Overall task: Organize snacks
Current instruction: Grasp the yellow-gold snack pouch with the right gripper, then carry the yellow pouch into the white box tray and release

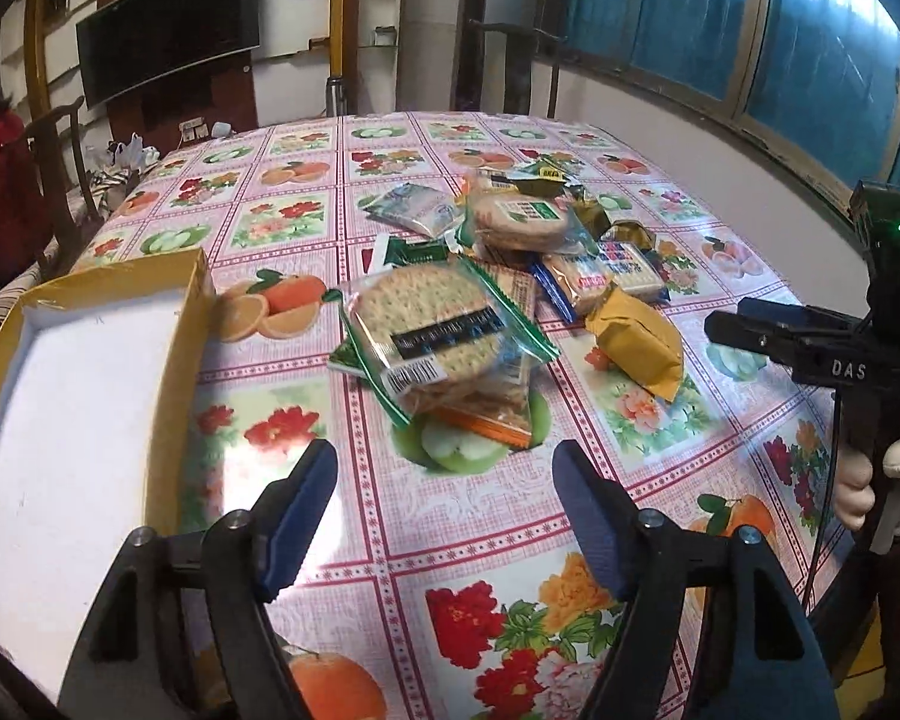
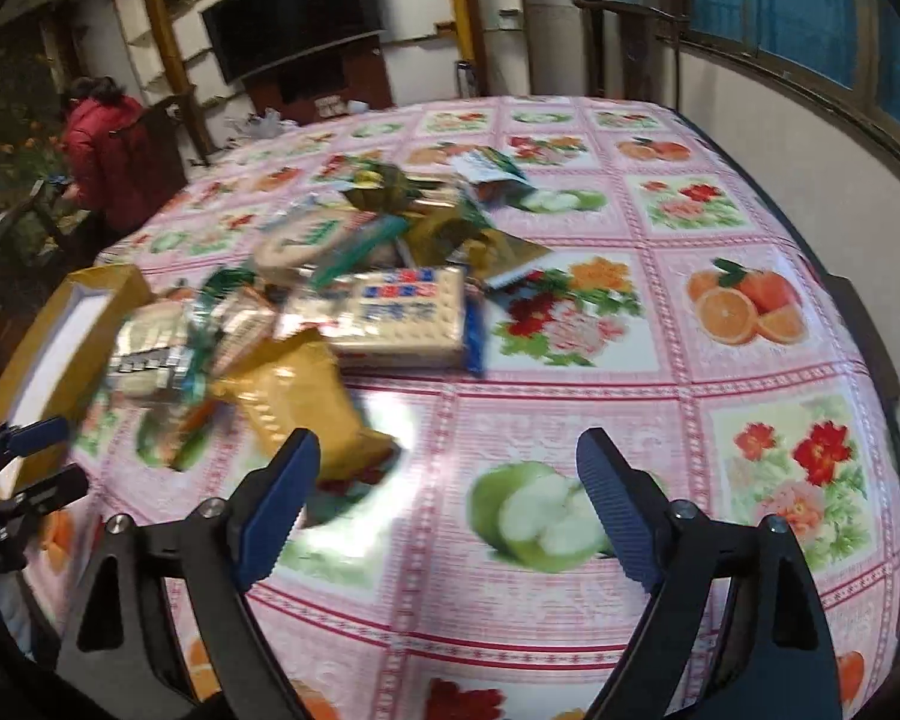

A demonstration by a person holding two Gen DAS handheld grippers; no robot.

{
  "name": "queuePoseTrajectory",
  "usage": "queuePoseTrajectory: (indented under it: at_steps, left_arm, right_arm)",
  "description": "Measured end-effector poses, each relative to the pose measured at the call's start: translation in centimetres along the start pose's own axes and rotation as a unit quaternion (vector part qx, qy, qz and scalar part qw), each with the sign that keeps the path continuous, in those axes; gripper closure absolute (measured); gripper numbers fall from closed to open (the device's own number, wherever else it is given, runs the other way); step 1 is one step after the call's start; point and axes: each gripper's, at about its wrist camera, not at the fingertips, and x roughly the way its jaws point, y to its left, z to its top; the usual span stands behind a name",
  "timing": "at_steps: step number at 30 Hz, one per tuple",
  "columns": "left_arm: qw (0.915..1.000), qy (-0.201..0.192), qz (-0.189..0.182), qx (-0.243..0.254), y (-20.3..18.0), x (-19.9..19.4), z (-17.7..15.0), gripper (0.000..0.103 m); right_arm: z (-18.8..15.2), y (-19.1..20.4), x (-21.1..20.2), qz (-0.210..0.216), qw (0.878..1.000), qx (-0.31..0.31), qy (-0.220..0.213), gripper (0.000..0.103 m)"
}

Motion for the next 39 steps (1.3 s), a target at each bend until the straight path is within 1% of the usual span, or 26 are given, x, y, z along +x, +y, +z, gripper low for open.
queuePoseTrajectory:
  at_steps: [1, 2, 3, 4, 5, 7, 8, 10, 12, 13, 14, 16, 18, 19, 20, 21, 22, 23, 24, 26, 29, 33, 36, 37, 38, 39]
  left_arm:
    - [0.9994, 0.023, -0.014, -0.022, 1.0, 0.2, 0.4, 0.028]
    - [0.9989, 0.025, -0.017, -0.035, 1.5, 1.1, 1.2, 0.028]
    - [0.9963, 0.021, -0.051, -0.066, 2.7, 1.2, 1.1, 0.028]
    - [0.9933, 0.023, -0.069, -0.090, 3.7, 1.8, 1.6, 0.028]
    - [0.9914, 0.024, -0.076, -0.104, 4.1, 2.4, 2.2, 0.028]
    - [0.9897, 0.020, -0.083, -0.115, 4.1, 3.2, 2.8, 0.028]
    - [0.9903, 0.018, -0.082, -0.111, 3.9, 3.7, 3.4, 0.028]
    - [0.9954, 0.001, -0.057, -0.078, 2.6, 4.4, 4.1, 0.026]
    - [0.9986, -0.007, -0.027, -0.044, 1.4, 5.4, 4.7, 0.024]
    - [0.9996, -0.008, -0.008, -0.026, 0.9, 5.8, 4.8, 0.024]
    - [0.9998, -0.009, 0.013, -0.010, 0.4, 6.2, 4.9, 0.023]
    - [0.9991, -0.026, 0.032, 0.010, -0.3, 6.4, 4.8, 0.020]
    - [0.9986, -0.023, 0.044, 0.015, -0.8, 6.7, 4.8, 0.019]
    - [0.9981, -0.022, 0.054, 0.017, -1.0, 6.8, 4.8, 0.019]
    - [0.9977, -0.020, 0.061, 0.021, -1.1, 6.9, 4.7, 0.018]
    - [0.9977, -0.017, 0.060, 0.027, -1.2, 7.0, 4.7, 0.018]
    - [0.9979, -0.014, 0.053, 0.034, -1.4, 7.0, 4.6, 0.018]
    - [0.9984, -0.008, 0.042, 0.039, -1.4, 6.8, 4.5, 0.021]
    - [0.9989, -0.002, 0.029, 0.036, -1.3, 6.6, 4.3, 0.024]
    - [0.9991, 0.002, 0.023, 0.034, -1.3, 6.2, 4.3, 0.027]
    - [0.9997, -0.002, 0.013, 0.022, -1.0, 5.3, 4.0, 0.028]
    - [0.9996, -0.030, -0.001, -0.001, 0.0, 2.6, 3.3, 0.028]
    - [0.9982, -0.049, -0.011, -0.032, 1.6, -0.4, 2.9, 0.029]
    - [0.9975, -0.055, -0.011, -0.043, 2.5, -1.5, 2.7, 0.032]
    - [0.9966, -0.061, -0.007, -0.054, 3.5, -2.9, 2.4, 0.048]
    - [0.9960, -0.062, -0.003, -0.064, 4.5, -3.9, 2.2, 0.081]
  right_arm:
    - [0.3, 0.8, 0.3, 0.024, 1.000, -0.008, 0.004, 0.015]
    - [0.6, 1.7, 0.7, 0.039, 0.999, -0.016, 0.009, 0.015]
    - [0.9, 2.6, 1.4, 0.041, 0.999, -0.029, 0.010, 0.015]
    - [1.0, 3.4, 2.0, 0.035, 0.998, -0.042, 0.010, 0.015]
    - [1.0, 4.2, 2.8, 0.028, 0.998, -0.051, 0.012, 0.015]
    - [1.0, 5.1, 4.1, 0.029, 0.998, -0.058, 0.021, 0.015]
    - [1.0, 5.4, 4.6, 0.029, 0.997, -0.060, 0.024, 0.015]
    - [0.6, 6.1, 5.3, 0.024, 0.996, -0.077, 0.028, 0.016]
    - [0.3, 6.5, 5.4, 0.016, 0.995, -0.092, 0.027, 0.020]
    - [0.2, 6.7, 5.6, 0.012, 0.995, -0.098, 0.028, 0.024]
    - [0.1, 6.8, 5.7, 0.008, 0.995, -0.099, 0.030, 0.024]
    - [0.0, 6.8, 6.1, 0.007, 0.994, -0.102, 0.035, 0.025]
    - [-0.1, 6.7, 6.5, 0.004, 0.994, -0.099, 0.043, 0.031]
    - [0.0, 6.7, 6.7, 0.004, 0.994, -0.097, 0.046, 0.037]
    - [0.0, 6.6, 6.7, 0.005, 0.994, -0.095, 0.047, 0.041]
    - [0.0, 6.5, 6.6, 0.007, 0.994, -0.094, 0.046, 0.043]
    - [-0.1, 6.6, 6.6, 0.009, 0.994, -0.095, 0.045, 0.048]
    - [-0.1, 6.7, 6.5, 0.010, 0.994, -0.098, 0.044, 0.054]
    - [-0.1, 6.8, 6.5, 0.009, 0.994, -0.099, 0.044, 0.054]
    - [-0.3, 6.9, 6.3, 0.009, 0.994, -0.100, 0.042, 0.054]
    - [-0.3, 6.8, 6.0, 0.016, 0.995, -0.090, 0.036, 0.054]
    - [-0.2, 6.4, 5.0, 0.024, 0.997, -0.076, 0.016, 0.054]
    - [-0.1, 6.2, 4.1, 0.035, 0.997, -0.068, -0.002, 0.054]
    - [0.0, 6.3, 3.8, 0.039, 0.997, -0.067, -0.006, 0.054]
    - [0.1, 6.6, 3.5, 0.043, 0.997, -0.067, -0.009, 0.054]
    - [0.3, 7.0, 3.0, 0.047, 0.996, -0.070, -0.013, 0.054]
